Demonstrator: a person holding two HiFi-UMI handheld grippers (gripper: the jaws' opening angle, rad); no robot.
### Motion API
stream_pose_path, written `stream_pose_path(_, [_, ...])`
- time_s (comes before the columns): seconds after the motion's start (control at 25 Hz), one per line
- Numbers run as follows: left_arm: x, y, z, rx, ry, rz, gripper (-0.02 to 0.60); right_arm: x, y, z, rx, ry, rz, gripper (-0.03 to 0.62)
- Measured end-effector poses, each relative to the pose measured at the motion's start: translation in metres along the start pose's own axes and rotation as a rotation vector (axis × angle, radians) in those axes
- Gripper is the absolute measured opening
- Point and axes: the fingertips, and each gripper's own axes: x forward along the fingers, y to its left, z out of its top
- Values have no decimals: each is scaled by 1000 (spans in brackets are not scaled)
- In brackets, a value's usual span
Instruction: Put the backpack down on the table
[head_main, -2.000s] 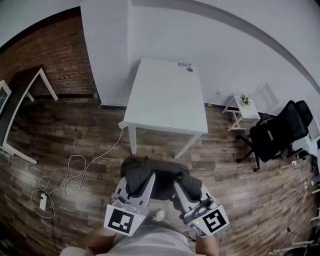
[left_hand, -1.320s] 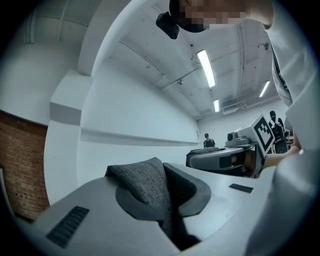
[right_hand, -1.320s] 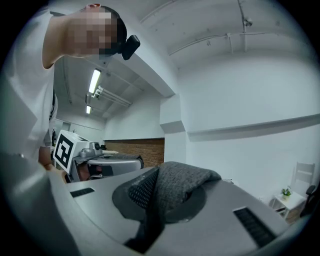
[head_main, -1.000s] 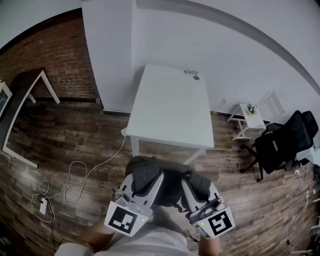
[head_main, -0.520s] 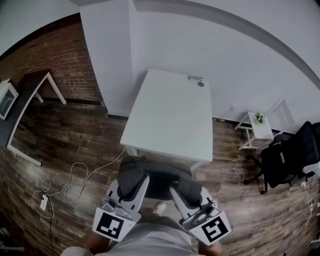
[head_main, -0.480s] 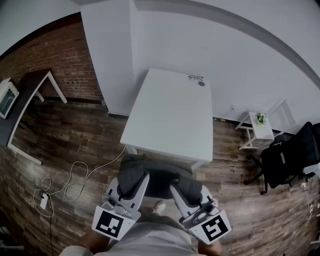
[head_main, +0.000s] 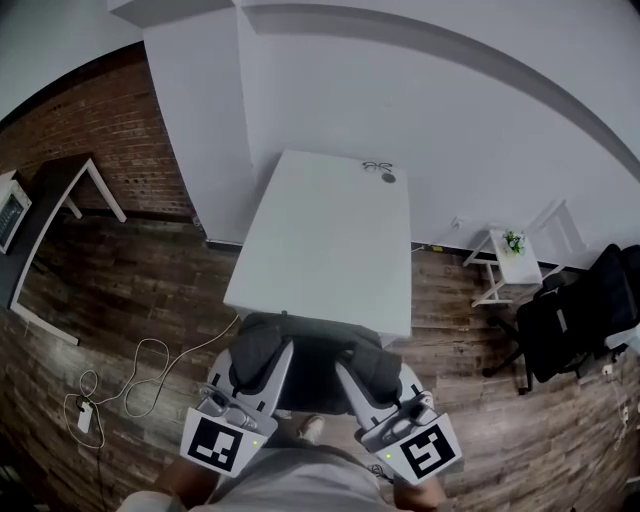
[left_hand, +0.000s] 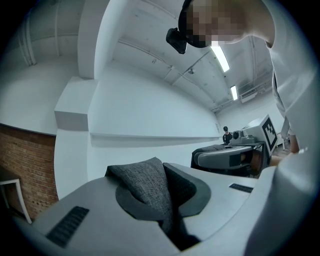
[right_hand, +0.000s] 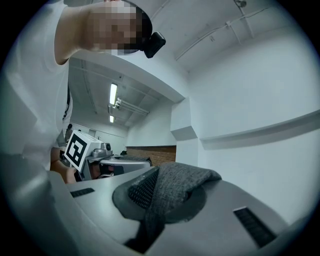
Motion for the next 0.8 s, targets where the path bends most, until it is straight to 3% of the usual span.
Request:
stream_pose_path(0.44, [32, 5, 10, 9, -3, -47, 38, 6, -29, 11, -5, -4, -25, 48])
stream_pose_path(0.8, [78, 18, 60, 64, -56, -106, 38, 26, -76, 64, -68, -55, -35, 47])
